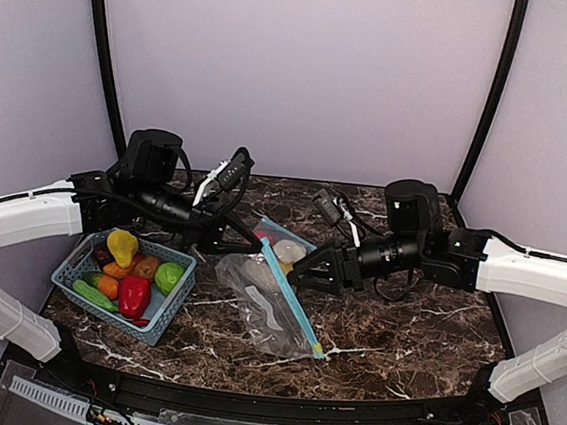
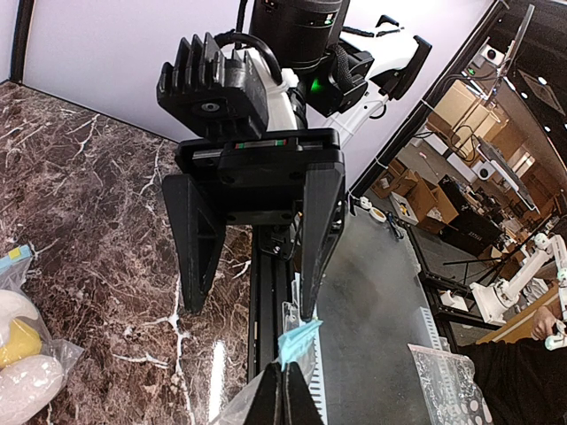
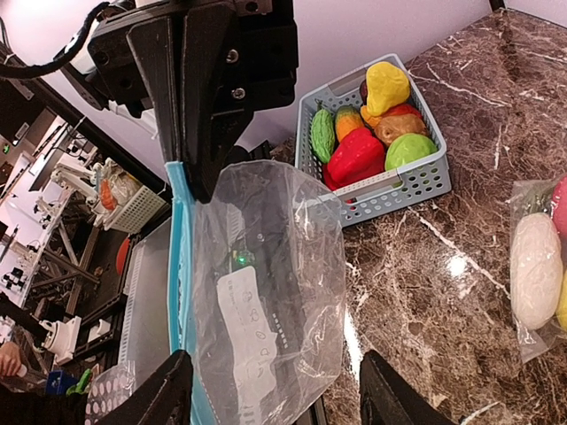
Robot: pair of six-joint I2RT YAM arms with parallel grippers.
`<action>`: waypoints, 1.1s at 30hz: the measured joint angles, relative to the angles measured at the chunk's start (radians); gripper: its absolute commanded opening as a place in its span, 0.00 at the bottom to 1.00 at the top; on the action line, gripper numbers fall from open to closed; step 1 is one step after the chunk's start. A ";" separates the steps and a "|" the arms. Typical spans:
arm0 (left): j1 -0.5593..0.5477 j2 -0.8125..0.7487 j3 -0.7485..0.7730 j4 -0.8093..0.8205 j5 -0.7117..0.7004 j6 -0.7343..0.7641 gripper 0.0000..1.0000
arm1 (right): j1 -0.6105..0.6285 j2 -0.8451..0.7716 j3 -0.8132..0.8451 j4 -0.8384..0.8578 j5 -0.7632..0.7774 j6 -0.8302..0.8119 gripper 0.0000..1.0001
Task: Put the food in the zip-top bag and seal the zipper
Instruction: Pass from the left arm to the right
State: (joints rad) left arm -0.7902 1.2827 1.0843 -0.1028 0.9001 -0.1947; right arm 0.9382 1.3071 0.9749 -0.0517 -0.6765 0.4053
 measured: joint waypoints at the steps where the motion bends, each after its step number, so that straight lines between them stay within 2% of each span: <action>1: 0.000 0.000 0.000 0.000 0.000 0.000 0.01 | 0.000 0.000 0.000 0.000 -0.001 0.000 0.63; 12: 0.000 0.000 0.000 0.000 0.000 0.000 0.01 | 0.000 0.001 -0.001 0.001 -0.014 0.004 0.66; 33: 0.000 0.000 0.000 0.001 0.001 0.000 0.01 | -0.016 -0.047 -0.051 0.018 0.043 0.041 0.64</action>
State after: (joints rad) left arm -0.7902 1.2827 1.0843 -0.1020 0.9009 -0.1944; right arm 0.9218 1.2606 0.9241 -0.0341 -0.6334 0.4461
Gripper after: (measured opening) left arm 0.007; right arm 0.642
